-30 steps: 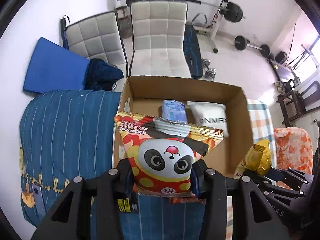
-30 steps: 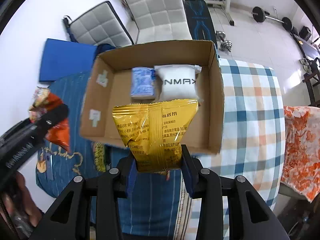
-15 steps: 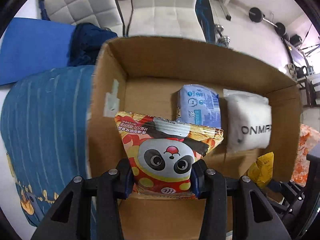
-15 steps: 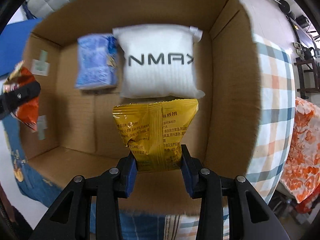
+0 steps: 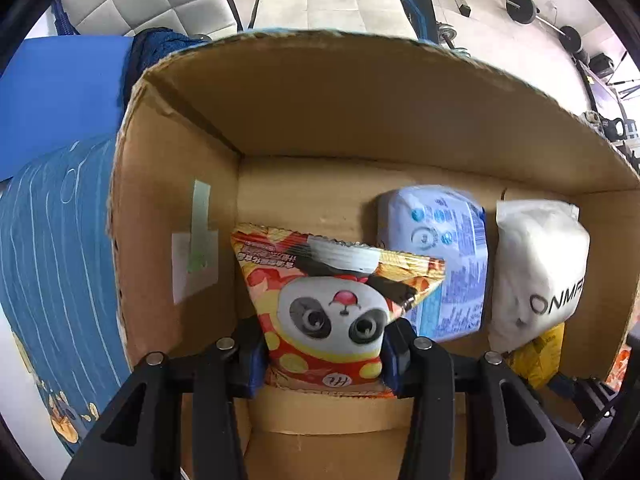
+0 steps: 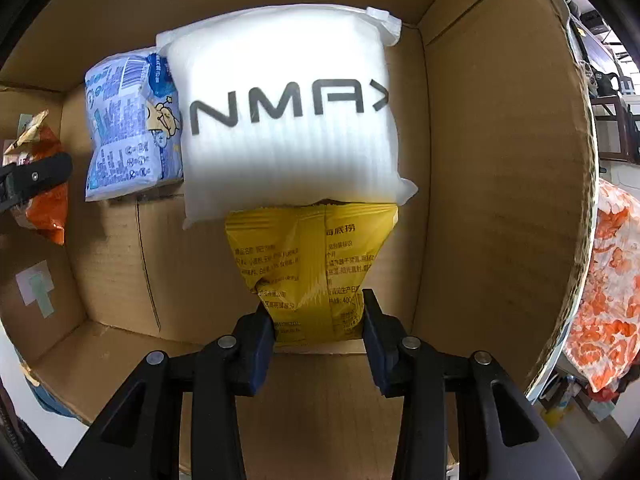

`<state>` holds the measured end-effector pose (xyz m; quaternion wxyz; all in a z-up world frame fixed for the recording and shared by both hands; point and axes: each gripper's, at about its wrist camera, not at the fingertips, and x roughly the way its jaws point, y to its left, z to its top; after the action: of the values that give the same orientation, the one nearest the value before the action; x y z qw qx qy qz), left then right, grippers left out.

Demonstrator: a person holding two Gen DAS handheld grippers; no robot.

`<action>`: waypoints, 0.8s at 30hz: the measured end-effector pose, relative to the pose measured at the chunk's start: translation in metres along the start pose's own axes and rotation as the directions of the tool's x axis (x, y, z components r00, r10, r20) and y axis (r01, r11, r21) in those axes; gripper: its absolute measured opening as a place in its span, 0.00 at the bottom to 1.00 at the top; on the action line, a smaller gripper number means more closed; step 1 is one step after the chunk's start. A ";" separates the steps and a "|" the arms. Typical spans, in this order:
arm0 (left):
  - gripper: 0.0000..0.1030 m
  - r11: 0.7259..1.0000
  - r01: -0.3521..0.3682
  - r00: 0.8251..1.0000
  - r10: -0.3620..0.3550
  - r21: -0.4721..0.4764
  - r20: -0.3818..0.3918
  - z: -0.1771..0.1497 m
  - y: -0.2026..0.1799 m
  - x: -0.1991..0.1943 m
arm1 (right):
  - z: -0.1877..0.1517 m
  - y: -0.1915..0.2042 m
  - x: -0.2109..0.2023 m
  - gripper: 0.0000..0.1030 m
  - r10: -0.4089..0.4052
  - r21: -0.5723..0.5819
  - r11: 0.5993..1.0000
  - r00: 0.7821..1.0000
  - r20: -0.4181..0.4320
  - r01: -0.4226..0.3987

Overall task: Organize soft objects
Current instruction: 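Lower both bags into the box beside the pouch and open both tools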

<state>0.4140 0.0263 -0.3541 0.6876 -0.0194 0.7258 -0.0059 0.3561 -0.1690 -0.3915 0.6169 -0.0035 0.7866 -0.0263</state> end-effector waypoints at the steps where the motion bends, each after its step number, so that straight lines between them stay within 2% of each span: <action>1: 0.42 1.000 0.013 1.000 -0.013 -0.005 -0.002 0.001 0.000 -0.001 | 0.000 0.000 0.000 0.42 -0.001 0.001 1.000 1.000 0.000 0.001; 6: 0.46 0.999 0.046 0.999 -0.046 -0.009 -0.016 0.000 -0.001 -0.006 | 0.001 0.003 0.001 0.46 0.000 -0.005 1.000 1.000 -0.015 0.000; 8: 0.47 0.998 0.055 0.998 -0.055 -0.019 -0.007 -0.002 -0.001 -0.012 | 0.001 0.003 0.001 0.55 -0.005 -0.008 1.000 1.000 -0.016 0.005; 15: 0.50 0.998 0.062 0.997 -0.060 -0.021 0.057 -0.024 0.007 -0.043 | -0.015 0.011 -0.028 0.68 0.019 -0.027 0.999 0.999 0.027 -0.018; 17: 0.55 0.998 0.065 0.995 -0.063 -0.020 0.080 -0.030 0.008 -0.052 | -0.022 0.013 -0.037 0.75 0.031 -0.033 0.999 0.999 0.045 -0.029; 21: 0.82 0.997 0.081 0.988 -0.080 -0.004 0.135 -0.051 0.010 -0.072 | -0.035 0.017 -0.055 0.82 0.068 -0.038 0.997 0.994 0.080 -0.066; 23: 0.86 0.996 0.089 0.982 -0.088 -0.004 0.164 -0.059 0.011 -0.082 | -0.045 0.018 -0.063 0.92 0.087 -0.037 0.996 0.991 0.098 -0.084; 24: 0.89 0.996 0.093 0.979 -0.091 0.000 0.181 -0.064 0.011 -0.088 | -0.049 0.018 -0.067 0.93 0.098 -0.040 0.995 0.989 0.107 -0.094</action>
<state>0.3545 0.0392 -0.2631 0.7495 -0.0565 0.6588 -0.0328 0.3249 -0.1466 -0.3160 0.6591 0.0222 0.7515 0.0173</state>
